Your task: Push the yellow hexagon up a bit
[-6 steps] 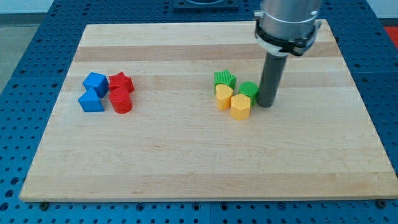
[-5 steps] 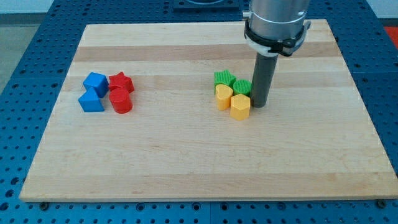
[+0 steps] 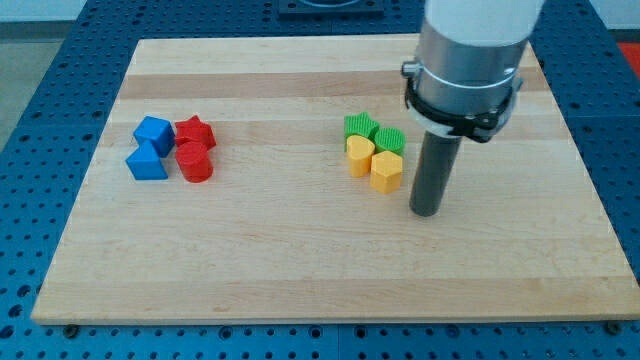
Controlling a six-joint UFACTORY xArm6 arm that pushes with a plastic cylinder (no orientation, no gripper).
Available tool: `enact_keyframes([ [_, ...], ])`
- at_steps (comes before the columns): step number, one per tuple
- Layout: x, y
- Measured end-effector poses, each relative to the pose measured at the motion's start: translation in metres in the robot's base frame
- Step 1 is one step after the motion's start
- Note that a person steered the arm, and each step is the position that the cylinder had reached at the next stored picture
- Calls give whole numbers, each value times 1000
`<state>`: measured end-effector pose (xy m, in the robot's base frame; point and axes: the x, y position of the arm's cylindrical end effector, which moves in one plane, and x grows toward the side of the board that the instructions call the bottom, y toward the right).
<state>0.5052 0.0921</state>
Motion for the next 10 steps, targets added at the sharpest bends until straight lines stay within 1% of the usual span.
enact_keyframes([
  [1, 0, -12],
  [10, -14, -11],
])
